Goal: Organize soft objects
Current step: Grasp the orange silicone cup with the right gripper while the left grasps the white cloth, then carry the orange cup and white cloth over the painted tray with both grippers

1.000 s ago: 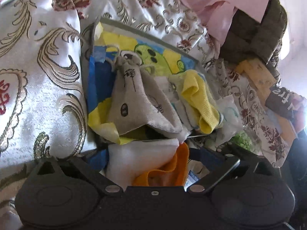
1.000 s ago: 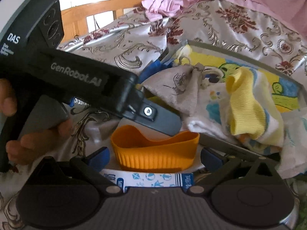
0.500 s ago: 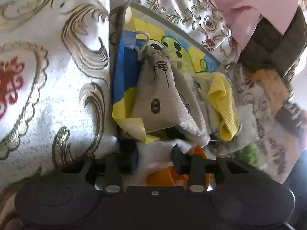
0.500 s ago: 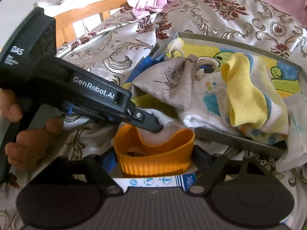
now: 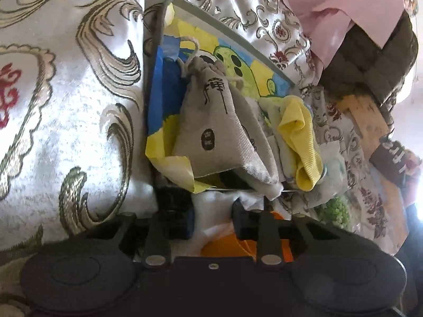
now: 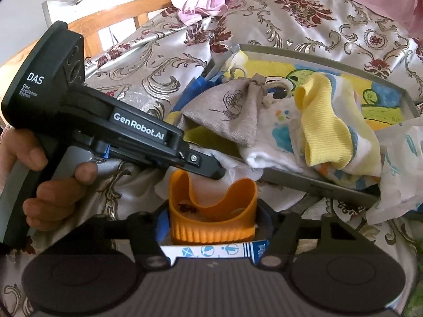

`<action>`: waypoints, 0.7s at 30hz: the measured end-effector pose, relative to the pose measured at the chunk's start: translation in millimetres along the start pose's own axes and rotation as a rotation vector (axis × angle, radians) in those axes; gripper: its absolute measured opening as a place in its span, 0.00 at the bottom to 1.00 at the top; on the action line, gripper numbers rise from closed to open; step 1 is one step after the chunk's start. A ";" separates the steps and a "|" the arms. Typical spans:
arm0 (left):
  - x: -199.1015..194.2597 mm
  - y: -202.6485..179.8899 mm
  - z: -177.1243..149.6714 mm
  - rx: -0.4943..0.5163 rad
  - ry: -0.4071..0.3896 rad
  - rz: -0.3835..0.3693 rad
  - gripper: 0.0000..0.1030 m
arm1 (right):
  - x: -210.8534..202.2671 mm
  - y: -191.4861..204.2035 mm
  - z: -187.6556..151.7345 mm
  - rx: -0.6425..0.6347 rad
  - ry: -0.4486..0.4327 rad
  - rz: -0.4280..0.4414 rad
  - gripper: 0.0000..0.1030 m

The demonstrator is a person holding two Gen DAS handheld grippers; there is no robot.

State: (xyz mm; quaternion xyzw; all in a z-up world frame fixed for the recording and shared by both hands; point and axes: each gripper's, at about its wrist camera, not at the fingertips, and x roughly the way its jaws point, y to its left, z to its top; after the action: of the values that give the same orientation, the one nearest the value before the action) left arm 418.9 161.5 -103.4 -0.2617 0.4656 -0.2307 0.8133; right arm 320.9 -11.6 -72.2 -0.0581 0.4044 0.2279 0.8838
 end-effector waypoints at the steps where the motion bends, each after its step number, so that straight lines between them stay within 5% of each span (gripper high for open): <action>1: -2.0 0.7 -1.0 -0.013 -0.002 -0.013 0.21 | -1.8 0.2 -0.8 0.001 -0.005 0.000 0.59; 13: -34.0 -3.6 -25.6 -0.046 -0.126 0.001 0.07 | -32.5 4.3 -13.5 0.026 -0.123 -0.005 0.35; 21: -64.9 -27.1 -34.4 -0.012 -0.238 0.036 0.07 | -51.1 2.1 -25.0 0.041 -0.169 -0.022 0.31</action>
State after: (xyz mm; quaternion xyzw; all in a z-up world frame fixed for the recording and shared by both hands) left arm 355.3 173.9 -59.6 -0.2838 0.3719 -0.1806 0.8652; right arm 273.6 -35.1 -50.9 -0.0249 0.3325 0.2139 0.9182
